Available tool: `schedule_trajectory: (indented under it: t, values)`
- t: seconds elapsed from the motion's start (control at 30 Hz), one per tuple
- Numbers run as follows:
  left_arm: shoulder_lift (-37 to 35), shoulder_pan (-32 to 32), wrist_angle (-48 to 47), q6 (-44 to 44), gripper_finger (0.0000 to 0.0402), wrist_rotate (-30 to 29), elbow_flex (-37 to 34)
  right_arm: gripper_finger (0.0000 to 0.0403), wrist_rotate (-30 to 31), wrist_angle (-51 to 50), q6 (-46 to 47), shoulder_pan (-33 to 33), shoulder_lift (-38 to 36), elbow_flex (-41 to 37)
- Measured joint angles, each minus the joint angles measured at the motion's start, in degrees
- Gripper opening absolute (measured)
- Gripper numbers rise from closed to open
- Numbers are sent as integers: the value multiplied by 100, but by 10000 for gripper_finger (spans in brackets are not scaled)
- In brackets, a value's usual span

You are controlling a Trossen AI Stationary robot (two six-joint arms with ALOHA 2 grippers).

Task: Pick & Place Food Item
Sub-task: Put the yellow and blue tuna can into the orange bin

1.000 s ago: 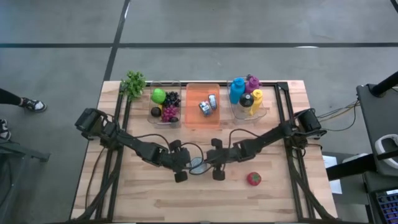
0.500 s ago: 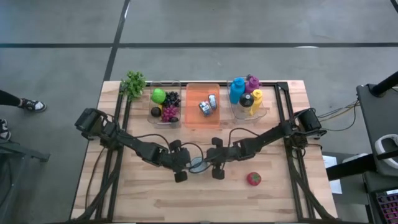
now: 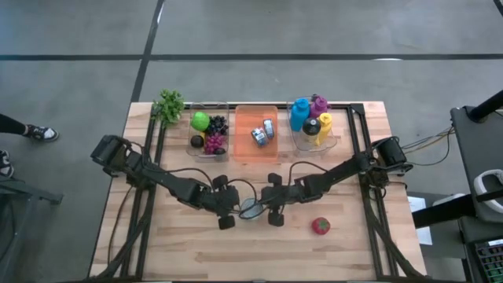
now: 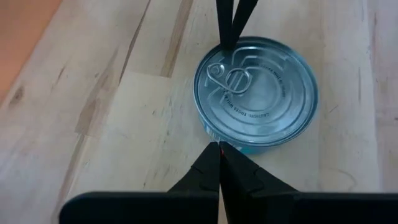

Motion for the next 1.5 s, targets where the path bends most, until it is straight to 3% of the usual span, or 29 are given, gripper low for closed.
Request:
schedule_trajectory:
  t: [0.47,1.5]
  values:
    - [-501,-184,-401,-117,3,-1,-2,8,6,-59,2,-28,0,-4]
    - [-534,-219,-426,-198,3,-3,-2,8,75,-537,69,-33,-253,-13]
